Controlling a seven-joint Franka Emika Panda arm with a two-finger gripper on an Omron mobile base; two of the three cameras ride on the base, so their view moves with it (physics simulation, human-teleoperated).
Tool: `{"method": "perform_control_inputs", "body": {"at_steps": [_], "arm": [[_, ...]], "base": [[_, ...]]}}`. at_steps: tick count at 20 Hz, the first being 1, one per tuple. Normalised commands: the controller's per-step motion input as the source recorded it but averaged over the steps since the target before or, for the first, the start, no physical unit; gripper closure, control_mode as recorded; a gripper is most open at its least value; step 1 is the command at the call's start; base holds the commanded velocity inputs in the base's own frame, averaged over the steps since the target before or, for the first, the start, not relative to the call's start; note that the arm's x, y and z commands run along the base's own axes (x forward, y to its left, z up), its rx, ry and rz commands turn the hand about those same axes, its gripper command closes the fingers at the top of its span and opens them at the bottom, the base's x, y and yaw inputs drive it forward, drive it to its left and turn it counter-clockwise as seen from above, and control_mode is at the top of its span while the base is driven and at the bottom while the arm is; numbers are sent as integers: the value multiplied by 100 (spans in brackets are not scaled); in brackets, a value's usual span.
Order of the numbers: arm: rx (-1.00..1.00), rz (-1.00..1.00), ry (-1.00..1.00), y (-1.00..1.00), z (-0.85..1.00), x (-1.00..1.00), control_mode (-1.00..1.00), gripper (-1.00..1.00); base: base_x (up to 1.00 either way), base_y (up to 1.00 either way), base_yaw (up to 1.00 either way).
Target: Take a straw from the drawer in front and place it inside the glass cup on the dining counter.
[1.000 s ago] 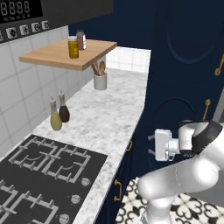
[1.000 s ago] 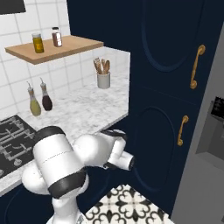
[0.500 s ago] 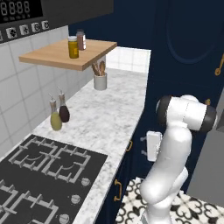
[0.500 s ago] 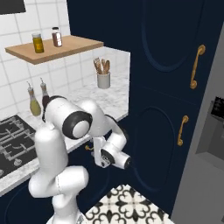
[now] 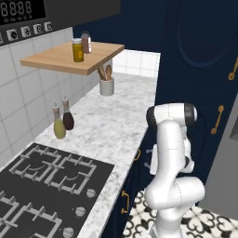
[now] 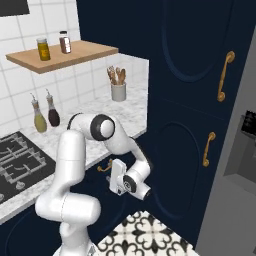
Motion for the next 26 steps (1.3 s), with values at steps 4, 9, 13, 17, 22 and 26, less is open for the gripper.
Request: {"method": "perform_control_inputs", "body": {"at_steps": [4,9,13,17,22,26], "arm": [[1,0,8,25,-9,46,-100,-100],[0,0,15,41,-17,50,-100,-100],[0,0,11,8,-24,54,-100,-100],[0,3,7,-1,-27,50,-100,-100],[0,2,4,4,-29,32,-100,-100],[0,4,0,37,-16,-6,-100,-100]], "base": [[0,0,0],[0,0,0],[0,0,0],[0,0,0],[0,0,0],[0,0,0]]}}
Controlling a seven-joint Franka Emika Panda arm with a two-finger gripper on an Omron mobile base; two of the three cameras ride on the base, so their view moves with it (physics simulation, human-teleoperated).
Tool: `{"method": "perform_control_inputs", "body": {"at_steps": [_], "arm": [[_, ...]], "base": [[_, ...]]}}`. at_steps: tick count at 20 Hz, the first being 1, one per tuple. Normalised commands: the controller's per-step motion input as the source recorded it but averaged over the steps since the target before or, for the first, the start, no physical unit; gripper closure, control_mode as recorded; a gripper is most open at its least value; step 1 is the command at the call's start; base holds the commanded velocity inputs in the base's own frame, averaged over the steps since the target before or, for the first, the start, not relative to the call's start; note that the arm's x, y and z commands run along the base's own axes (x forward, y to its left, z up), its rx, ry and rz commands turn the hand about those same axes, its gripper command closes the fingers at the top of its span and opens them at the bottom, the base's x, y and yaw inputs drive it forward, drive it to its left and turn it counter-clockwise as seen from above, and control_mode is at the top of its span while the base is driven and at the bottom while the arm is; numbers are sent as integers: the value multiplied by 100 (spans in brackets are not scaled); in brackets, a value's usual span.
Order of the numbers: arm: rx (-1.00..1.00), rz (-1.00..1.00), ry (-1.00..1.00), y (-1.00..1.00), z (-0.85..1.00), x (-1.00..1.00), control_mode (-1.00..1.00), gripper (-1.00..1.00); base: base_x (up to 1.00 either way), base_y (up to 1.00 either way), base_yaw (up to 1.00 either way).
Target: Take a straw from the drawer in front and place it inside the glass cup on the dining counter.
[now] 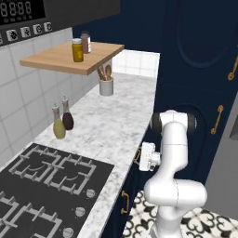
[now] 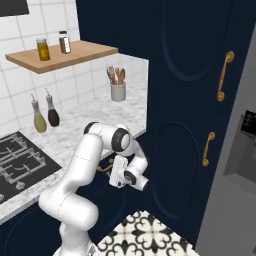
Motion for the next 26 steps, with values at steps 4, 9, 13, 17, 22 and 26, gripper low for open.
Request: {"method": "perform_control_inputs", "body": {"at_steps": [4,9,13,17,22,26], "arm": [[0,6,-3,34,-9,-4,-100,-100],[0,6,-13,12,-7,-23,-100,-100],[5,7,-17,0,-2,-22,-100,-100],[8,3,0,10,-9,33,-100,-100],[4,1,0,5,-6,36,-100,-100],[0,2,-5,21,-7,1,-100,100]], "base": [[0,0,0],[0,0,0],[0,0,0],[0,0,0],[0,0,0],[0,0,0]]}}
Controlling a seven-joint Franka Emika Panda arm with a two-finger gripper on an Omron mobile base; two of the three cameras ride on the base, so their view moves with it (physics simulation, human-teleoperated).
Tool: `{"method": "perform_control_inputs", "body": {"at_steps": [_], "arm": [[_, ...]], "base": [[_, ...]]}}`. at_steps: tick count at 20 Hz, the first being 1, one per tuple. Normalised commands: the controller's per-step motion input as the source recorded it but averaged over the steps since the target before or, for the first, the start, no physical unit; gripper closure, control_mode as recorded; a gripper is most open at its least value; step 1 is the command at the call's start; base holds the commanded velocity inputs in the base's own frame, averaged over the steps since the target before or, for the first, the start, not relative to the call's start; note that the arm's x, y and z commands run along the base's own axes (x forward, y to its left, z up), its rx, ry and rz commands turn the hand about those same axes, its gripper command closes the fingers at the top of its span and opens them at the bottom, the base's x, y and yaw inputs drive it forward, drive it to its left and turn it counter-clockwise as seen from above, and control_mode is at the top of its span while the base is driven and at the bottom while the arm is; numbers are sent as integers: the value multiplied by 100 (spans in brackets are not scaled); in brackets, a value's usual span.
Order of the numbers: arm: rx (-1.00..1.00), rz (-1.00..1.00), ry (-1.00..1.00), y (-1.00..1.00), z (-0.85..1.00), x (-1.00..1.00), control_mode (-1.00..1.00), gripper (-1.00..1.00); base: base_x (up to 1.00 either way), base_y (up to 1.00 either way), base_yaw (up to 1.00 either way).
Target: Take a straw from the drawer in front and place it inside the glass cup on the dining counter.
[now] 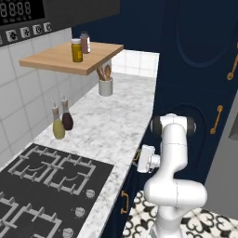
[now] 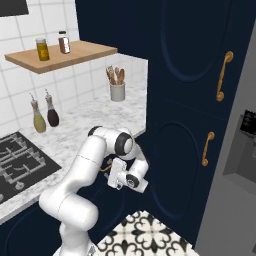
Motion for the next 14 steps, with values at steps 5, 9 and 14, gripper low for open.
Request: {"method": "perform_control_inputs", "body": {"at_steps": [5,9,14], "arm": [[0,0,1,8,-5,0,-100,100],[0,0,0,-7,-3,-3,-100,100],[0,0,-2,-46,-1,-32,-100,100]], "base": [[0,0,0],[0,0,0],[0,0,0]]}}
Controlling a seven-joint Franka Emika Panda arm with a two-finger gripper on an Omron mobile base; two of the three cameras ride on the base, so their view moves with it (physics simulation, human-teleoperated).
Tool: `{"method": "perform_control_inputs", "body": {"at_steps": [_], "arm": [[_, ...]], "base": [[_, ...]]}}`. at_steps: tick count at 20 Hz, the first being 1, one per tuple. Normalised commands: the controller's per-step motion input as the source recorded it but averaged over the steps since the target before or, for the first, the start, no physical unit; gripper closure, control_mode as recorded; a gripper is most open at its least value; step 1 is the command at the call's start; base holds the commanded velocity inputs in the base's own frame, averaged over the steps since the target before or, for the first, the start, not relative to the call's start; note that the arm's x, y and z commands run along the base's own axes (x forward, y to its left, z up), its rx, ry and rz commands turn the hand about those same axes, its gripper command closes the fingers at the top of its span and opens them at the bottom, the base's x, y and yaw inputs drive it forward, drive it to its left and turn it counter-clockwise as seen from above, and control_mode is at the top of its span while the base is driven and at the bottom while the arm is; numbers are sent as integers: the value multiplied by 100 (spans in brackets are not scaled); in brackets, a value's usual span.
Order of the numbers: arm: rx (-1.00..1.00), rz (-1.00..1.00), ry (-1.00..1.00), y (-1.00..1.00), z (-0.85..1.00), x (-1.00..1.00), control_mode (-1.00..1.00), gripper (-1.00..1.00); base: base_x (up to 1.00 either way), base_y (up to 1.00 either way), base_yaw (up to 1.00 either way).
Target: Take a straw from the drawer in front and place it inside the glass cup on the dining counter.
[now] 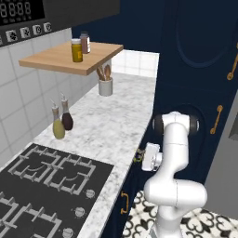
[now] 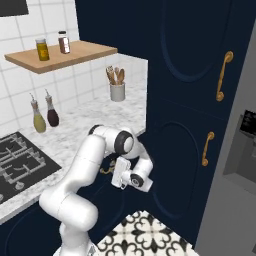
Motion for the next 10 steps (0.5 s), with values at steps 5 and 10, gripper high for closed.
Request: {"method": "perform_control_inputs", "body": {"at_steps": [5,10], "arm": [[0,0,-2,-76,-1,-53,-100,100],[4,1,-1,-86,-1,-66,-100,100]], "base": [[0,0,0],[0,0,0]]}}
